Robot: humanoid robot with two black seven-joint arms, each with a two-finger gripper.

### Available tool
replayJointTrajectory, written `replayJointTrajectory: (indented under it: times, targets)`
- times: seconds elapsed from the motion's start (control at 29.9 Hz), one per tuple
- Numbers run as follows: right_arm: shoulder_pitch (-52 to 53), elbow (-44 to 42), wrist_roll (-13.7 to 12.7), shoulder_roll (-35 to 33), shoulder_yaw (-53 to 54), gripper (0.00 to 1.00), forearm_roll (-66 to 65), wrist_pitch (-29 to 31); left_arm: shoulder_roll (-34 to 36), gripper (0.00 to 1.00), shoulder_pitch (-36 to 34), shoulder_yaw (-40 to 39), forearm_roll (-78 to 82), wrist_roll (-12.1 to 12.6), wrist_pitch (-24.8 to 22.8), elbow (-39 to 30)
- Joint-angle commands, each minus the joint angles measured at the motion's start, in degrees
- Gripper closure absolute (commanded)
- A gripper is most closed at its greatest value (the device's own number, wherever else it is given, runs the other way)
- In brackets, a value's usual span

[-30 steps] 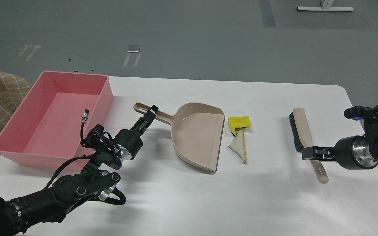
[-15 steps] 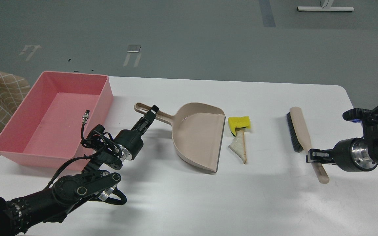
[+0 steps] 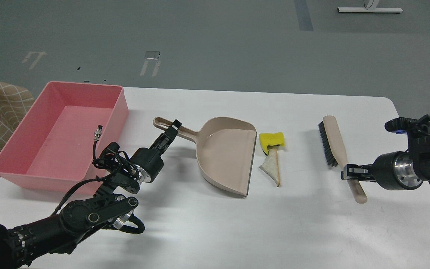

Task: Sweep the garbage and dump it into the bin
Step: 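Grasp the brush handle with the right gripper and lift it, then sweep the brush across the dustpan toward the left gripper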

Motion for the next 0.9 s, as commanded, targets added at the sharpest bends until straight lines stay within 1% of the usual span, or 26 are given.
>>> replayJointTrajectory:
  times: [0.0,0.1,0.27,0.57,0.87]
  targets:
    - [0.0,0.3,0.0,1.5,0.1,1.00,0.7,0.0,0.0,1.00,0.0,0.0,0.0,0.0,0.0,0.0]
    - [0.0,1.2,-0.1,2.0,-0.1,1.00,2.0,0.0,0.1,1.00,0.0,0.0,0.0,0.0,0.0,0.0]
    - [-0.3,1.3,-1.2,4.2,-0.1,1.00,2.1,0.0,0.0,1.00,0.0,0.0,0.0,0.0,0.0,0.0]
    - [-0.7,1.1,-1.3,6.0,0.0,1.00,2.9,0.0,0.0,1.00,0.0,0.0,0.0,-0.1,0.0,0.0]
    - [-0.8,0.4,-1.9,13.4,0.4,1.00,4.8,0.0,0.0,1.00,-0.1,0.0,0.0,-0.1,0.0,0.0]
